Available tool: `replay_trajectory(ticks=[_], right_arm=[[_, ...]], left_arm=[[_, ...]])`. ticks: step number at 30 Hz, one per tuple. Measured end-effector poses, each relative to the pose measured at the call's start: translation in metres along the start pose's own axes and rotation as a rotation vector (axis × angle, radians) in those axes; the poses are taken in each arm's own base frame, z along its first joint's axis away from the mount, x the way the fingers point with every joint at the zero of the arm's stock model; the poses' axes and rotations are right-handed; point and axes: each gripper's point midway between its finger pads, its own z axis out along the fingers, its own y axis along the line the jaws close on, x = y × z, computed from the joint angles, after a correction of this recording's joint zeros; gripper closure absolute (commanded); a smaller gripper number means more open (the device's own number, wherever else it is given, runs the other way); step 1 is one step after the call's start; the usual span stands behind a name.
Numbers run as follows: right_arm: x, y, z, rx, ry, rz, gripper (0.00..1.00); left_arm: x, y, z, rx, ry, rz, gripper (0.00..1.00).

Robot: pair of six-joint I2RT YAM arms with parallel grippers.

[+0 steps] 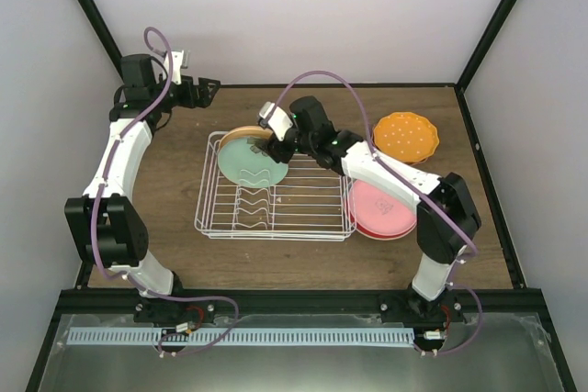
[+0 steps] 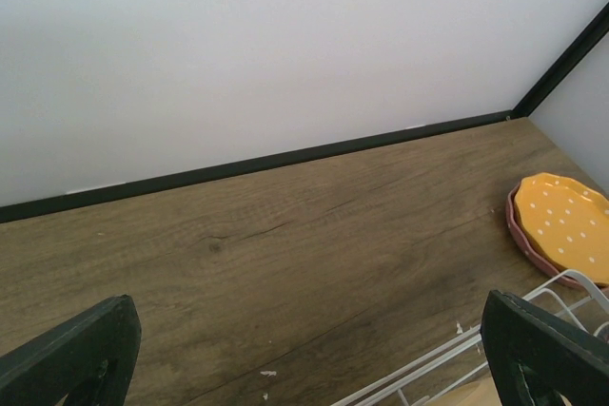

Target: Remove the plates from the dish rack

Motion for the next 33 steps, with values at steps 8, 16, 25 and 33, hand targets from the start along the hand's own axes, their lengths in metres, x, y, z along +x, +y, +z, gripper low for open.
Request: replay_trajectory(ticks=[8, 16, 25, 33], right_arm=[[-0.001, 0.003, 0.003, -0.021, -0.005, -0.035, 0.45], [0.012, 0.007, 0.015, -0.045, 0.023, -0.066, 0.48], [0.033, 0.005, 0.032, -0.043, 0.076, -0.065, 0.49], [0.040, 0.003, 0.041, -0.034, 0.092, -0.077, 0.80]], left_arm=[[0.001, 0.000, 0.000, 0.003, 0.001, -0.001, 0.00], [0.010, 0.001, 0.003, 0.006, 0.019, -0.015, 0.00], [0.010, -0.001, 0.003, 0.018, 0.016, -0.014, 0.00], [0.009, -0.002, 0.003, 0.026, 0.014, -0.013, 0.00]])
